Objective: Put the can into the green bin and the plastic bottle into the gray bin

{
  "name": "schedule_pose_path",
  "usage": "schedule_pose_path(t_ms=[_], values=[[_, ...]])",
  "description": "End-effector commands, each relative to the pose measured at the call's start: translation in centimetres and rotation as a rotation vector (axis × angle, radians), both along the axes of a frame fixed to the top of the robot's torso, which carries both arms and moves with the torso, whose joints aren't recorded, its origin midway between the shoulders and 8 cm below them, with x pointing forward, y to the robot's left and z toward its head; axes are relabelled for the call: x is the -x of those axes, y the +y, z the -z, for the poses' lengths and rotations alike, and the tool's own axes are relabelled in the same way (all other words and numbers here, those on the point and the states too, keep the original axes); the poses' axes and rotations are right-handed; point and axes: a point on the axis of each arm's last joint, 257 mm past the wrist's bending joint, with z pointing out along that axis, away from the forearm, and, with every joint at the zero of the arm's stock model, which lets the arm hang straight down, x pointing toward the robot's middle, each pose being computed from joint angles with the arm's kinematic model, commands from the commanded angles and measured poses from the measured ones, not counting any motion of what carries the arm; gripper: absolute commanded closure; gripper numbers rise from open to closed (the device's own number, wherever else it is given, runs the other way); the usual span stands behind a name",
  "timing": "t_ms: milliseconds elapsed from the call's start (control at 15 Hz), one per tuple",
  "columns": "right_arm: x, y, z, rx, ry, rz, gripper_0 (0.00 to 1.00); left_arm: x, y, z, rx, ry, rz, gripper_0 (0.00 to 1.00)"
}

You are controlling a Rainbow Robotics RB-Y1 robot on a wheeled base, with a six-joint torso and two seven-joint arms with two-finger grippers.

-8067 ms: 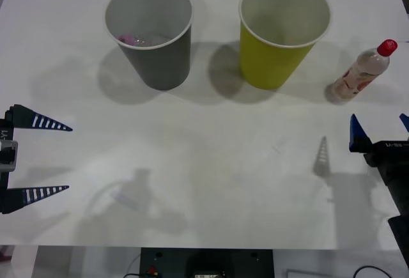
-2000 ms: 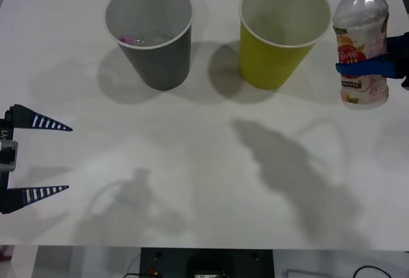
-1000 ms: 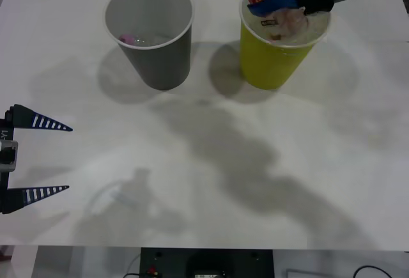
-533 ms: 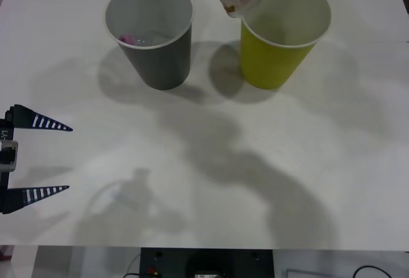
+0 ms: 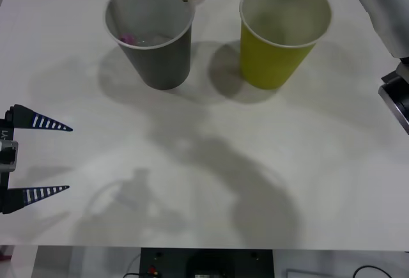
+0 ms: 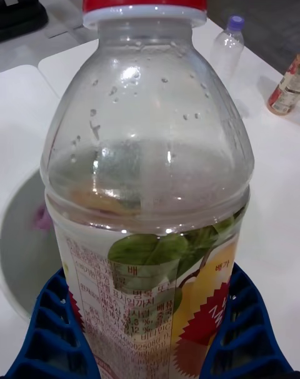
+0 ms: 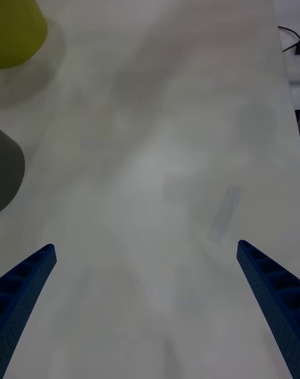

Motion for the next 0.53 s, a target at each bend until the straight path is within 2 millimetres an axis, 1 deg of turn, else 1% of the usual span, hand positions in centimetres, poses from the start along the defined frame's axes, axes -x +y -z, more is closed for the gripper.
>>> schedule_pose_path(t_ms=[67,133,267,467,533], values=[[-1.3,1.9,0.7,-0.035,-0.019,-0.001,1.0,0.0,0.0,0.0,0.0,0.0,0.0,0.0],[-1.5,3.1,1.2,-0.041,-0.028,-0.008,1.0,0.0,0.0,0.0,0.0,0.0,0.0,0.0],[-1.7,4.0,1.7,-0.037,-0.045,-0.014,1.0,0.0,0.0,0.0,0.0,0.0,0.0,0.0],[-1.2,5.1,1.8,-0.047,-0.042,-0.032,1.0,0.0,0.0,0.0,0.0,0.0,0.0,0.0],[-1.1,5.2,1.8,-0.049,-0.04,-0.035,1.0,0.0,0.0,0.0,0.0,0.0,0.0,0.0]])
